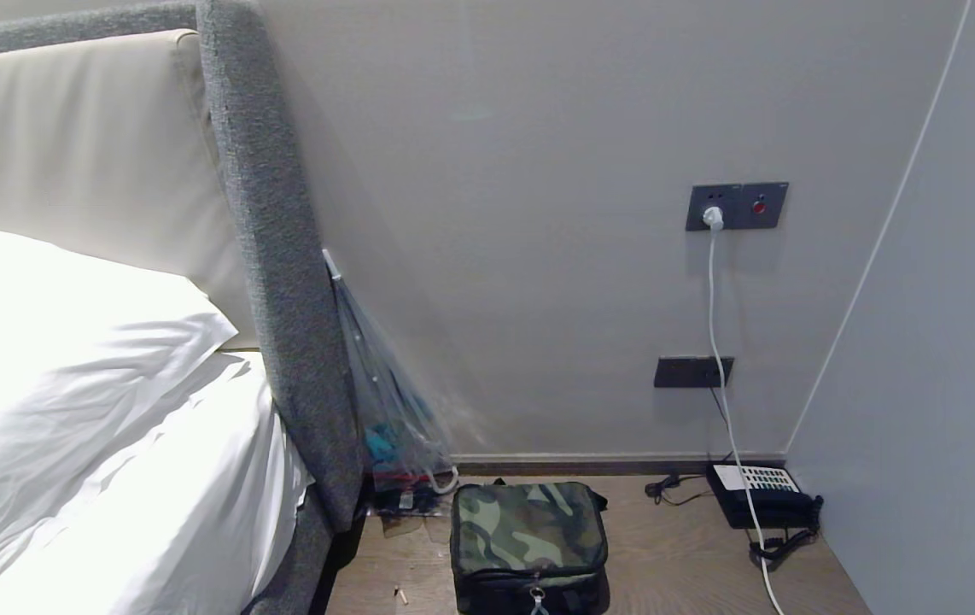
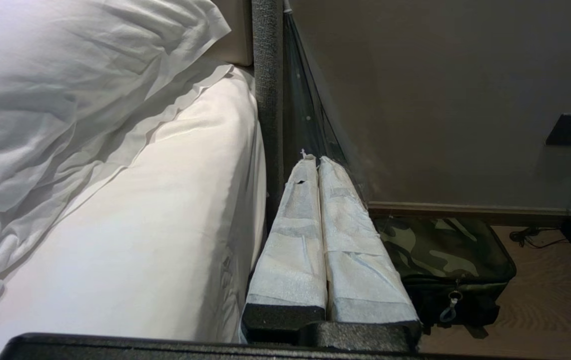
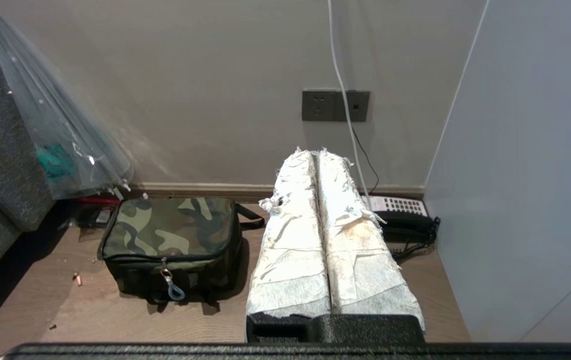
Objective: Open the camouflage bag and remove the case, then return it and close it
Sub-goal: Open the top of the storage box
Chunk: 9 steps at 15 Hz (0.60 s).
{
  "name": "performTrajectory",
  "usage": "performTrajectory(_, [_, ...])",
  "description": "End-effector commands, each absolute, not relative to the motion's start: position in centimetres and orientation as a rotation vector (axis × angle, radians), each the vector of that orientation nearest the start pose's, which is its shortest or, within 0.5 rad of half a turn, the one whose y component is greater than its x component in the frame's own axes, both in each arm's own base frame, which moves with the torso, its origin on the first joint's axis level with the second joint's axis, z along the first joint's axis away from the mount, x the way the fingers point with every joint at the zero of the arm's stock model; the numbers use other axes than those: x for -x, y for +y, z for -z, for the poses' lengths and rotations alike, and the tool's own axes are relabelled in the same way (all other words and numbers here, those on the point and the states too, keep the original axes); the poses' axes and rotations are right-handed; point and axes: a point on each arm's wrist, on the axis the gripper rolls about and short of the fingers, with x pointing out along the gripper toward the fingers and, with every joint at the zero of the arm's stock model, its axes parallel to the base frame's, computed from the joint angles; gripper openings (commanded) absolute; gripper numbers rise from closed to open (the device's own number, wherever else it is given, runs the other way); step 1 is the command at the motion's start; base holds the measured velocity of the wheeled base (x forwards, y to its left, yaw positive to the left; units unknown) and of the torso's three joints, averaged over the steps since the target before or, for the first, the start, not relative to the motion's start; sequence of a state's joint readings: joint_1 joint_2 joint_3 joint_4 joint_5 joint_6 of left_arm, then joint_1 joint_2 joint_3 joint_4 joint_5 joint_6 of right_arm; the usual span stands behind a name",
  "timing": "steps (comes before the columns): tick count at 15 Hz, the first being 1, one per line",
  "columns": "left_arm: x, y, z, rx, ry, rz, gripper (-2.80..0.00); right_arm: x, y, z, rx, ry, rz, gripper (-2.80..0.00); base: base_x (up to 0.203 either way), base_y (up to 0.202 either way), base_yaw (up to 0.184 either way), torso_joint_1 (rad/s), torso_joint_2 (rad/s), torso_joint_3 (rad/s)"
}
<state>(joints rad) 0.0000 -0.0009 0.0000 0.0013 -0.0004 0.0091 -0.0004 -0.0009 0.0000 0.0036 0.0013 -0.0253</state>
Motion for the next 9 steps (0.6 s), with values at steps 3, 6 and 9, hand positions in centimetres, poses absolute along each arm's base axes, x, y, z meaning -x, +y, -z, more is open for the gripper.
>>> performTrajectory(3, [2.28,0.00,-7.53,-0.009,0.002,0.000,-2.80,2.28,0.00,-7.53,0.025,0.002,-0.002,-2.80,0.000,0.000,0.000,0.000,0.00,0.000])
performTrajectory(6, [2.28,0.00,-7.53,-0.009,0.002,0.000,-2.80,2.28,0.00,-7.53,0.025,0.002,-0.002,-2.80,0.000,0.000,0.000,0.000,0.00,0.000])
performTrajectory(9, [2.28,0.00,-7.53,-0.009,0.002,0.000,-2.80,2.28,0.00,-7.53,0.025,0.002,-0.002,-2.80,0.000,0.000,0.000,0.000,0.00,0.000])
